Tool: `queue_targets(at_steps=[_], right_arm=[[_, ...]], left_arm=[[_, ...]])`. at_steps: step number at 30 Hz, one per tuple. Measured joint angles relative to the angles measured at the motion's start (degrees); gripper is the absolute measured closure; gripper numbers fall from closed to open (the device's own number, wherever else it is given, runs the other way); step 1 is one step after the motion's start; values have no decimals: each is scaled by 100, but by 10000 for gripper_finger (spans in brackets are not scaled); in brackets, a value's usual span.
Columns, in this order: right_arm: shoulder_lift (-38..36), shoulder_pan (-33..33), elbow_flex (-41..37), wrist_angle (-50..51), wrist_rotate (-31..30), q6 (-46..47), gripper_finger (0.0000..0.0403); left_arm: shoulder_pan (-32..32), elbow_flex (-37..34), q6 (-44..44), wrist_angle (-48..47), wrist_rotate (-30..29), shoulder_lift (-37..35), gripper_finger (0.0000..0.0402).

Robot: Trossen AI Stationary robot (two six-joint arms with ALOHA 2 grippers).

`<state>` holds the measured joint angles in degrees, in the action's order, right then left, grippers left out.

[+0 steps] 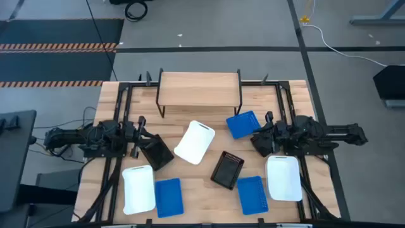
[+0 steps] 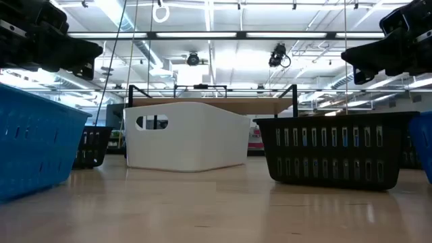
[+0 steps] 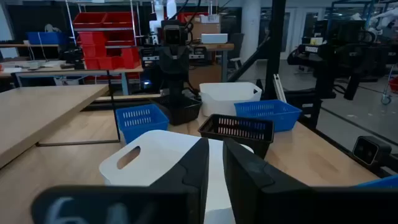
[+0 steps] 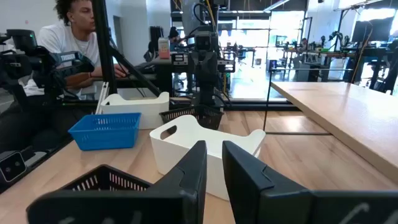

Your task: Stack baskets on shelf by color

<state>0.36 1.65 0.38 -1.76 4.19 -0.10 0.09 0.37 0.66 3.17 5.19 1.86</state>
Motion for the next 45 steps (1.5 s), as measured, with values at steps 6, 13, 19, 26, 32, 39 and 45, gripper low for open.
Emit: queue_targets(at_steps=[6,13,19,26,32,39,45], right_arm=[[0,0,0,-1,-1,-2,343],[0,-2,0,-2,-2,-2,343],[1,-2,0,0,0,-2,343],[0,-1,0,-1,-1,-1,343],[0,-2,0,0,-2,-2,343],[0,-1,0,-1,-1,0,343],[0,-1,0,-2,-1,-2,343]], left_arm=[[-1,1,0,1,-1,0,343],[-1,0,0,0,-1,1,347],[-1,1,-1,-1,-1,0,350],[-1,1,0,-1,0,1,343],[1,0,0,0,-1,0,347],[1,0,0,-1,-1,-1,346],[-1,1,0,-1,0,-1,343]])
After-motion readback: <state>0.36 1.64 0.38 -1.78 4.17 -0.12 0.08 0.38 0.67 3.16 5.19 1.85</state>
